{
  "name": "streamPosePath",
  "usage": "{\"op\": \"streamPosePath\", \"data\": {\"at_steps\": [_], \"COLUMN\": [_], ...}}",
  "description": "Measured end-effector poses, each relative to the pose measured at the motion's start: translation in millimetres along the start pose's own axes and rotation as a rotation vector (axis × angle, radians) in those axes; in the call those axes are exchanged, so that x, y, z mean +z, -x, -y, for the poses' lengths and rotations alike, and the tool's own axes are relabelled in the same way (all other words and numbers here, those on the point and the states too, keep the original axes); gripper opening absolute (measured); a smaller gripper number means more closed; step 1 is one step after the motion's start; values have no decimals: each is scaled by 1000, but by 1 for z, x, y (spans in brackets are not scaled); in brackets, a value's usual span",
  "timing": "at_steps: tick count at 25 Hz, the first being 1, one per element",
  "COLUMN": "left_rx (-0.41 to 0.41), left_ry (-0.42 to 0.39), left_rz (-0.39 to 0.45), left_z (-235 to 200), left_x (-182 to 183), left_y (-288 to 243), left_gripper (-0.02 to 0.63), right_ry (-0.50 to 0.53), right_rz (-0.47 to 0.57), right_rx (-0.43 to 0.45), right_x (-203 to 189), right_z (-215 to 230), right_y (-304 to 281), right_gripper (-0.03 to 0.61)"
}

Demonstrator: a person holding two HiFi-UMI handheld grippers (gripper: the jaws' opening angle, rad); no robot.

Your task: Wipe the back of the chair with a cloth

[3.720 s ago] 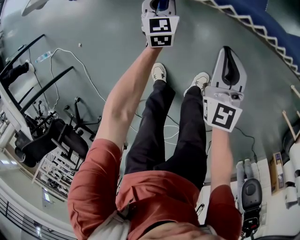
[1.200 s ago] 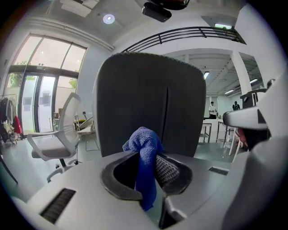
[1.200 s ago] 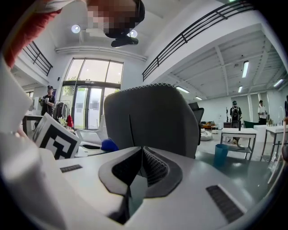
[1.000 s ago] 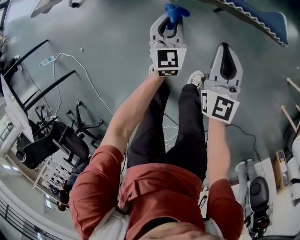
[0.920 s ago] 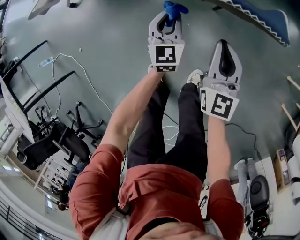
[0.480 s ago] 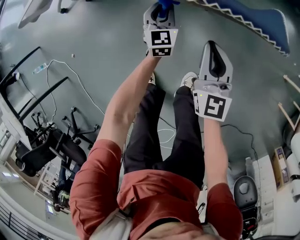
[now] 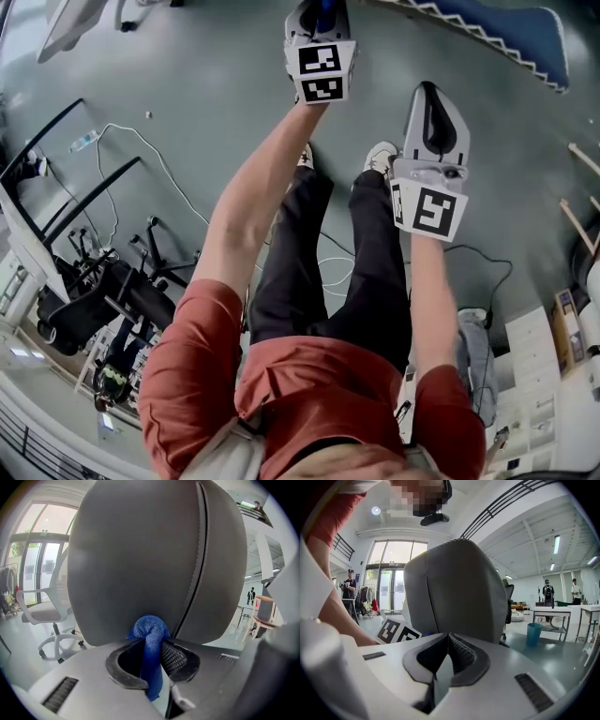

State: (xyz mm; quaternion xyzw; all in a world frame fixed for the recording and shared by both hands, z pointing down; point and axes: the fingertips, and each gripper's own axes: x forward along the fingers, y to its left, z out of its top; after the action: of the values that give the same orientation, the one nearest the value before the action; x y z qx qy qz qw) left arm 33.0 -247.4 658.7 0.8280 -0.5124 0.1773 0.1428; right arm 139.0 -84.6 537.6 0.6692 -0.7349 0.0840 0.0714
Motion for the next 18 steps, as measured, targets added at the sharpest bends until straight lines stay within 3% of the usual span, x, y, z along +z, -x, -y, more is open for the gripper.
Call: {"op": "streamPosePath", "data": {"at_steps": [2, 5, 12, 18], "left_rx": [-17, -14, -36, -31], "left_ry": [26, -6, -55, -41], "left_rz": [7, 5, 13, 60], "left_z": [2, 4, 12, 20], "left_x": [9, 28, 92, 151], "left_y": [7, 23, 74, 129], "left_gripper": [80, 80, 81, 81], "right_ry": [2, 9, 2, 2], "right_rz": [1, 8, 28, 58], "right_rx": [1, 3, -6, -19], "right_x": [3, 13, 42, 77], "right_z": [-2, -6, -13, -24], "right_y": [1, 6, 15, 30], "right_gripper": [23, 24, 24, 25]}}
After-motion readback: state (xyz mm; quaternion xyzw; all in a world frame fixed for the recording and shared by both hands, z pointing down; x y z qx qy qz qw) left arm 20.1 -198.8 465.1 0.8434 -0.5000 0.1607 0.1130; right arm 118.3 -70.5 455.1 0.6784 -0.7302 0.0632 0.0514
